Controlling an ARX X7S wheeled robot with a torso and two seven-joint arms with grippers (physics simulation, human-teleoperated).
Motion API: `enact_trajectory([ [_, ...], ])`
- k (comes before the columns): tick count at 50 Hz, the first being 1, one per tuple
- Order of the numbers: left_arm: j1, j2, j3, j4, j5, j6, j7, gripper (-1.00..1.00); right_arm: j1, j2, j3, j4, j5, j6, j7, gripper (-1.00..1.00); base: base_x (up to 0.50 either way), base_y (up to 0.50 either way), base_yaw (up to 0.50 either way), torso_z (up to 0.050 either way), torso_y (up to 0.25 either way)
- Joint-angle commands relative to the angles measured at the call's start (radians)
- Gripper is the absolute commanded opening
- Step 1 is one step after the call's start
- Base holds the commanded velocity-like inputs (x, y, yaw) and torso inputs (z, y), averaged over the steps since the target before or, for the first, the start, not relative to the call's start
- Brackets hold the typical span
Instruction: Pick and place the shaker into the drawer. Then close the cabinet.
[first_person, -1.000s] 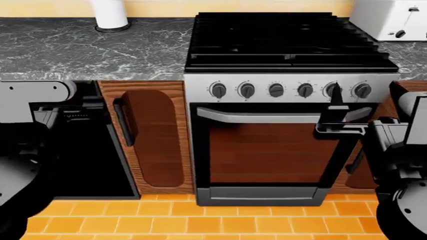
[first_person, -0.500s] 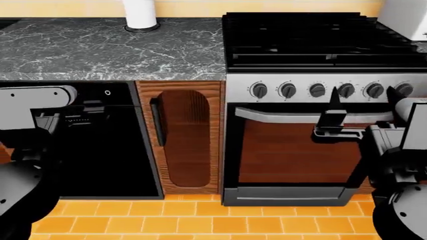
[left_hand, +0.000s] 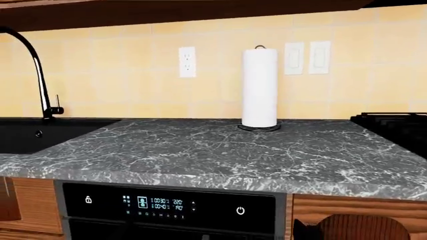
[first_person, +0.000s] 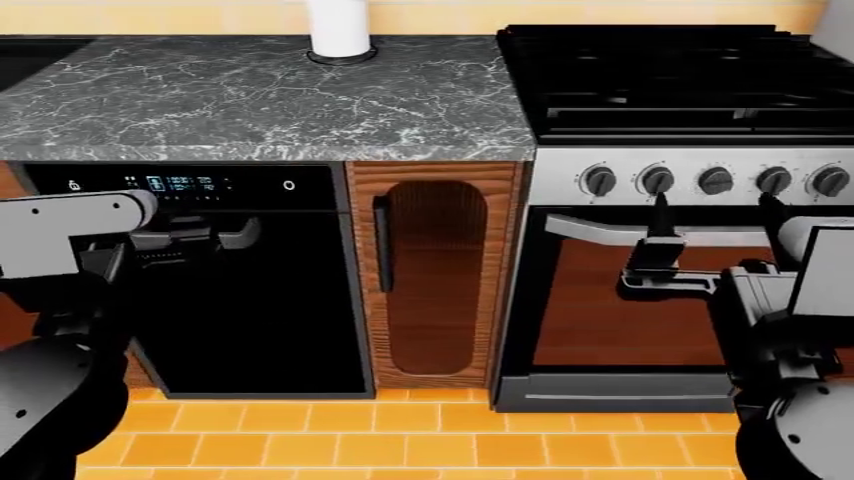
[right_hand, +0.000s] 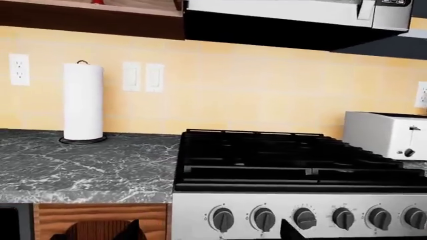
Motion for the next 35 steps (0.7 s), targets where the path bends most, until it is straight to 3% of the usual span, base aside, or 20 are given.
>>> enact_trajectory([
  [1, 0.059, 0.021, -0.001, -0.02, -0.012, 0.044, 0.032, 1.0, -0.047, -0.021, -0.02, 0.03, -0.024, -0.041, -0.048, 1.0, 0.0, 0.31, 0.0, 0.0, 0.0],
  [35, 0.08, 0.029, 0.011, -0.022, -0.007, 0.051, 0.039, 1.0, -0.074, -0.045, -0.023, 0.055, -0.043, -0.07, -0.069, 1.0, 0.0, 0.3, 0.0, 0.0, 0.0],
])
